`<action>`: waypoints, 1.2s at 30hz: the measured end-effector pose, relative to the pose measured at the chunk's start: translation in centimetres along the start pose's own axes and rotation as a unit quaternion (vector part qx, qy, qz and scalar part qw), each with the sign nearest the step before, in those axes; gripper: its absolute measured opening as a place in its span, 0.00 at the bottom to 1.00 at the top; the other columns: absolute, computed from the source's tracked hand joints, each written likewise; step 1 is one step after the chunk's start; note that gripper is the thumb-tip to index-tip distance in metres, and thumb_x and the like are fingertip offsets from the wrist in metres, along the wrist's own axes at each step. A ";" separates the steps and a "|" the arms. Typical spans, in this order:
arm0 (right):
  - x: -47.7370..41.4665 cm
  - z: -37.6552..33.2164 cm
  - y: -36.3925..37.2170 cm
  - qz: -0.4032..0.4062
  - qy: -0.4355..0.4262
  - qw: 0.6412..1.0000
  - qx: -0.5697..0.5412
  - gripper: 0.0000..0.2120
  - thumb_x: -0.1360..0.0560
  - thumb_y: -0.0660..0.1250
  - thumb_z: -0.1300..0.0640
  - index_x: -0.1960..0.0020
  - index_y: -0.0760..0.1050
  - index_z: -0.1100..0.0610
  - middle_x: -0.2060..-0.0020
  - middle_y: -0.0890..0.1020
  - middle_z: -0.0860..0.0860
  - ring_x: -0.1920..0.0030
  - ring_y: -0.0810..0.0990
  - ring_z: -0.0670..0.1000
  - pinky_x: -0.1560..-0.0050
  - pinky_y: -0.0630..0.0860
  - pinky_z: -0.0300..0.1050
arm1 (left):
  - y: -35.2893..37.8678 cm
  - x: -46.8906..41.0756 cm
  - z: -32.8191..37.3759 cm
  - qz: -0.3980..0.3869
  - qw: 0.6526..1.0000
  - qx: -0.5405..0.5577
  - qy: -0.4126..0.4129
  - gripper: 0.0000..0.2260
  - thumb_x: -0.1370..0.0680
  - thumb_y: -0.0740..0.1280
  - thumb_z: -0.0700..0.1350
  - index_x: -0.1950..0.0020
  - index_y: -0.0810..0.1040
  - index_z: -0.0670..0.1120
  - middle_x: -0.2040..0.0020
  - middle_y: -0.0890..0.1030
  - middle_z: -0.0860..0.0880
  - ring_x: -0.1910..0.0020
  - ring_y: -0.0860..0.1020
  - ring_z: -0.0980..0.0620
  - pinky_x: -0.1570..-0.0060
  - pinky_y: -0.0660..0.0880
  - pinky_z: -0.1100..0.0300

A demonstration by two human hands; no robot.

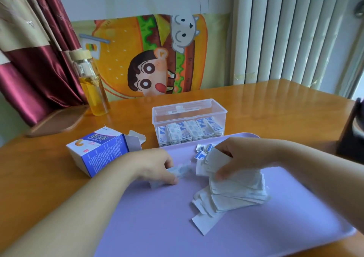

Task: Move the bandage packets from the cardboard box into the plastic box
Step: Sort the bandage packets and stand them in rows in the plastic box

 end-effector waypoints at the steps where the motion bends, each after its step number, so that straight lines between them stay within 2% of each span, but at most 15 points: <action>1: -0.1 0.0 -0.5 0.023 0.001 1.000 -0.013 0.09 0.32 0.74 0.48 0.60 0.76 0.50 0.66 0.80 0.42 0.67 0.78 0.40 0.65 0.74 0.31 | -0.2 0.1 -0.1 0.014 1.000 0.027 0.006 0.14 0.26 0.68 0.54 0.54 0.77 0.44 0.60 0.76 0.49 0.63 0.71 0.52 0.63 0.67 0.59; 3: -0.6 -0.1 -1.3 0.065 0.003 0.997 -0.047 0.11 0.33 0.74 0.48 0.57 0.78 0.54 0.62 0.83 0.47 0.63 0.82 0.45 0.59 0.78 0.39 | -0.5 0.3 -0.7 0.030 0.983 0.181 0.011 0.08 0.24 0.67 0.48 0.55 0.76 0.43 0.61 0.79 0.48 0.66 0.76 0.54 0.64 0.72 0.62; 5: -1.4 -0.1 -1.5 0.079 0.004 0.990 -0.115 0.16 0.35 0.75 0.47 0.54 0.79 0.56 0.58 0.85 0.53 0.56 0.84 0.53 0.49 0.80 0.52 | -0.1 0.5 -1.5 0.029 0.907 0.421 -0.003 0.01 0.22 0.64 0.40 0.51 0.74 0.43 0.62 0.80 0.46 0.68 0.79 0.54 0.66 0.76 0.62; 7: -2.1 -0.5 -1.3 0.078 0.001 0.972 -0.222 0.16 0.35 0.76 0.49 0.52 0.80 0.58 0.55 0.85 0.56 0.52 0.84 0.57 0.47 0.79 0.58 | 0.4 0.5 -2.3 0.037 0.818 0.573 -0.015 0.06 0.21 0.61 0.36 0.46 0.72 0.44 0.64 0.77 0.46 0.74 0.72 0.55 0.74 0.72 0.64; 11: -4.1 -1.5 0.5 0.049 0.014 0.928 -0.369 0.13 0.30 0.73 0.58 0.49 0.79 0.63 0.52 0.84 0.59 0.52 0.83 0.57 0.45 0.79 0.54 | 0.2 0.7 -2.9 0.071 0.723 0.687 0.005 0.09 0.25 0.67 0.49 0.50 0.74 0.45 0.66 0.73 0.50 0.77 0.60 0.58 0.78 0.59 0.68; 13: -5.1 -2.5 1.7 0.029 0.014 0.919 -0.393 0.11 0.28 0.71 0.59 0.49 0.79 0.64 0.52 0.83 0.59 0.53 0.83 0.56 0.46 0.79 0.53 | -0.6 0.9 -3.1 0.095 0.734 0.671 0.035 0.12 0.29 0.68 0.52 0.51 0.75 0.46 0.67 0.73 0.53 0.76 0.59 0.59 0.77 0.58 0.68; 16: -6.1 -3.1 2.7 0.032 0.008 0.924 -0.380 0.12 0.28 0.71 0.57 0.49 0.78 0.63 0.53 0.83 0.59 0.52 0.82 0.57 0.45 0.78 0.55 | -1.1 0.8 -3.7 0.142 0.801 0.579 0.054 0.03 0.25 0.68 0.45 0.55 0.75 0.48 0.75 0.69 0.58 0.77 0.63 0.60 0.74 0.61 0.68; 18: -6.4 -3.1 2.7 0.063 0.011 0.940 -0.334 0.18 0.32 0.74 0.48 0.51 0.78 0.60 0.54 0.84 0.58 0.52 0.83 0.57 0.44 0.78 0.57 | -1.1 0.6 -4.7 0.173 0.816 0.550 0.047 0.06 0.24 0.68 0.43 0.60 0.74 0.49 0.77 0.69 0.59 0.76 0.65 0.60 0.71 0.62 0.65; 20: -6.3 -2.5 2.1 0.100 0.043 0.964 -0.243 0.23 0.38 0.72 0.40 0.53 0.77 0.57 0.58 0.84 0.54 0.55 0.83 0.55 0.49 0.80 0.52 | -1.9 0.7 -6.2 0.218 0.809 0.544 0.036 0.08 0.24 0.69 0.44 0.62 0.74 0.48 0.77 0.67 0.58 0.75 0.63 0.56 0.70 0.61 0.62; 23: -5.4 -2.2 0.8 0.125 0.058 0.982 -0.130 0.14 0.30 0.70 0.46 0.57 0.75 0.56 0.64 0.80 0.50 0.63 0.77 0.50 0.63 0.71 0.42 | -3.5 1.5 -8.5 0.304 0.793 0.527 0.015 0.10 0.30 0.71 0.53 0.59 0.76 0.47 0.74 0.68 0.54 0.73 0.63 0.53 0.67 0.61 0.58; 26: -5.0 -2.3 0.5 0.103 0.038 0.992 -0.063 0.12 0.32 0.70 0.45 0.56 0.75 0.52 0.64 0.80 0.46 0.63 0.77 0.48 0.63 0.71 0.40 | -4.4 2.2 -9.7 0.353 0.766 0.537 0.011 0.11 0.28 0.71 0.52 0.62 0.73 0.48 0.78 0.68 0.57 0.73 0.63 0.53 0.66 0.62 0.58; 29: -5.0 -2.6 -0.8 0.133 -0.007 0.990 -0.040 0.17 0.32 0.71 0.43 0.45 0.76 0.45 0.58 0.79 0.39 0.59 0.78 0.39 0.58 0.71 0.33 | -4.6 2.3 -9.4 0.350 0.763 0.543 0.027 0.12 0.30 0.71 0.55 0.58 0.75 0.48 0.77 0.68 0.57 0.73 0.64 0.55 0.67 0.63 0.59; 32: -4.6 -3.7 -3.3 0.203 -0.060 0.966 -0.147 0.21 0.34 0.70 0.40 0.44 0.78 0.48 0.52 0.82 0.40 0.51 0.80 0.40 0.51 0.75 0.37 | -4.6 2.3 -8.1 0.320 0.767 0.552 0.069 0.21 0.35 0.71 0.60 0.53 0.77 0.44 0.73 0.68 0.54 0.71 0.63 0.54 0.65 0.61 0.56; 33: -5.1 -4.0 -2.8 0.161 -0.067 0.959 -0.222 0.22 0.35 0.68 0.39 0.46 0.79 0.49 0.53 0.83 0.41 0.51 0.80 0.42 0.49 0.76 0.40 | -4.4 2.2 -7.4 0.302 0.766 0.561 0.088 0.19 0.35 0.72 0.58 0.55 0.78 0.44 0.73 0.67 0.53 0.71 0.62 0.54 0.66 0.61 0.56; 36: -5.8 -6.0 1.4 -0.066 -0.064 0.915 -0.394 0.23 0.33 0.66 0.43 0.46 0.79 0.58 0.52 0.83 0.52 0.53 0.80 0.50 0.48 0.76 0.46 | -4.1 2.0 -5.0 0.240 0.752 0.598 0.141 0.05 0.32 0.69 0.48 0.62 0.81 0.48 0.71 0.69 0.52 0.71 0.62 0.55 0.69 0.61 0.63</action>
Point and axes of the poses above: each hand's wrist, its own x-axis away from the middle knuckle, its own y-axis out of the palm, z = x × y, the point moved 10 cm from there along -x, towards the middle knuckle
